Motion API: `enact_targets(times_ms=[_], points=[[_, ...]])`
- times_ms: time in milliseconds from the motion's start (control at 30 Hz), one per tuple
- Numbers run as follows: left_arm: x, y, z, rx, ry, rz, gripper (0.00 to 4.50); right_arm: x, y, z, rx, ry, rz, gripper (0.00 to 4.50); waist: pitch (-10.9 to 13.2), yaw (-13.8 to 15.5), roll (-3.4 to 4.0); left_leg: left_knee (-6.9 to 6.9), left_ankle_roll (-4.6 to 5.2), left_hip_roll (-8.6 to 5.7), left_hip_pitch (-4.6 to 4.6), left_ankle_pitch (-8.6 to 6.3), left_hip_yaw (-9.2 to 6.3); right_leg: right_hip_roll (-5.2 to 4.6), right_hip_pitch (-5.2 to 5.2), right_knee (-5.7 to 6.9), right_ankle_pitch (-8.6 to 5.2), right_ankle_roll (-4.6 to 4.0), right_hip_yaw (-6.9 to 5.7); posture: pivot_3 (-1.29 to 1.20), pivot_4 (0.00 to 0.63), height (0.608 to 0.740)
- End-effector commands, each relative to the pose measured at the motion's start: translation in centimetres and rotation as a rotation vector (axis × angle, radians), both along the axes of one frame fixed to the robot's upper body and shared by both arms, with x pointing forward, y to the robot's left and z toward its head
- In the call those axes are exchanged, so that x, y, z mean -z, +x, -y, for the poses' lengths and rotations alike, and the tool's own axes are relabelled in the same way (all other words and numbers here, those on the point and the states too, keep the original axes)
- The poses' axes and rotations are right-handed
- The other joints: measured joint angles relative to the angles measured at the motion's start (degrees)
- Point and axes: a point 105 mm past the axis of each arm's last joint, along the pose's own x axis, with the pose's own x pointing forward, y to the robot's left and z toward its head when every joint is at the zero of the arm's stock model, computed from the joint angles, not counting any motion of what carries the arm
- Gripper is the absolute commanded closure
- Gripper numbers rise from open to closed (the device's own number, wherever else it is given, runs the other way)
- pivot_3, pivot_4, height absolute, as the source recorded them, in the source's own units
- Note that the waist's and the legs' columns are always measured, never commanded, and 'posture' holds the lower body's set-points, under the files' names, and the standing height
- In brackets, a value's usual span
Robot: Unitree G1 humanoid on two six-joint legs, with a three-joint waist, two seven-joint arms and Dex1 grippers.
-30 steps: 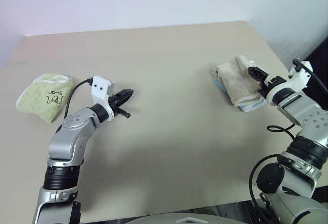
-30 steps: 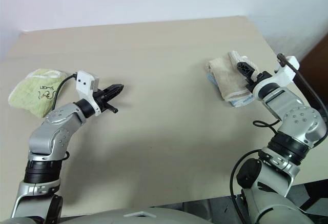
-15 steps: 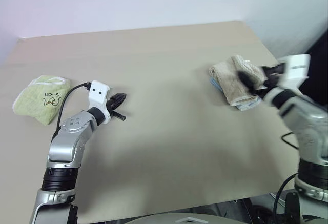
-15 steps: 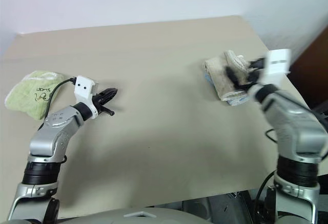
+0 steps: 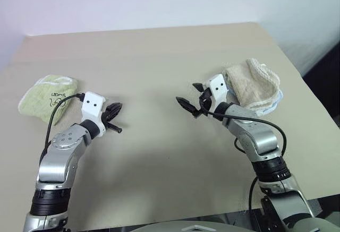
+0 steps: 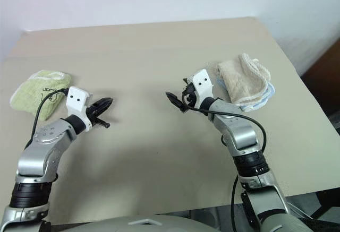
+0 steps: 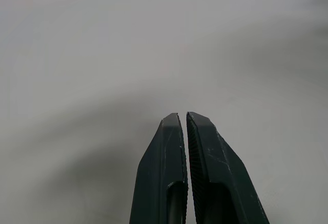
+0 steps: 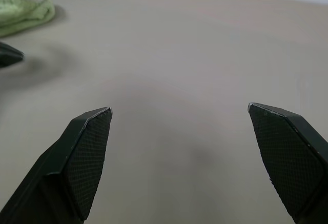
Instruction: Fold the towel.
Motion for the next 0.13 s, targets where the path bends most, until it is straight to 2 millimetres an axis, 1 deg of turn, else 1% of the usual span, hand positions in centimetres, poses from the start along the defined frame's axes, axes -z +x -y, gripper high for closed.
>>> enact_targets(times_ms=[33, 133], points=[[-1.48, -0.39, -0.26, -0.012, 0.002, 0.050, 4.28, -1.43, 0.09, -0.87, -0.034, 0.003, 0.076, 0.02, 0.0, -0.1, 0.00, 0.00, 0.00, 0.00, 0.00, 0.00, -0.01, 0.01, 0.00, 0.02, 0.00, 0.00, 0.00, 0.00, 0.150, 0.731], [-1.57, -0.40, -0.03, -0.006, 0.009, 0.048, 4.28, -1.37, 0.31, -0.92, -0.034, 0.007, 0.079, 0.02, 0.0, -0.3, 0.00, 0.01, 0.00, 0.00, 0.03, 0.00, -0.01, 0.01, 0.01, 0.06, 0.00, 0.00, -0.01, 0.00, 0.150, 0.731]])
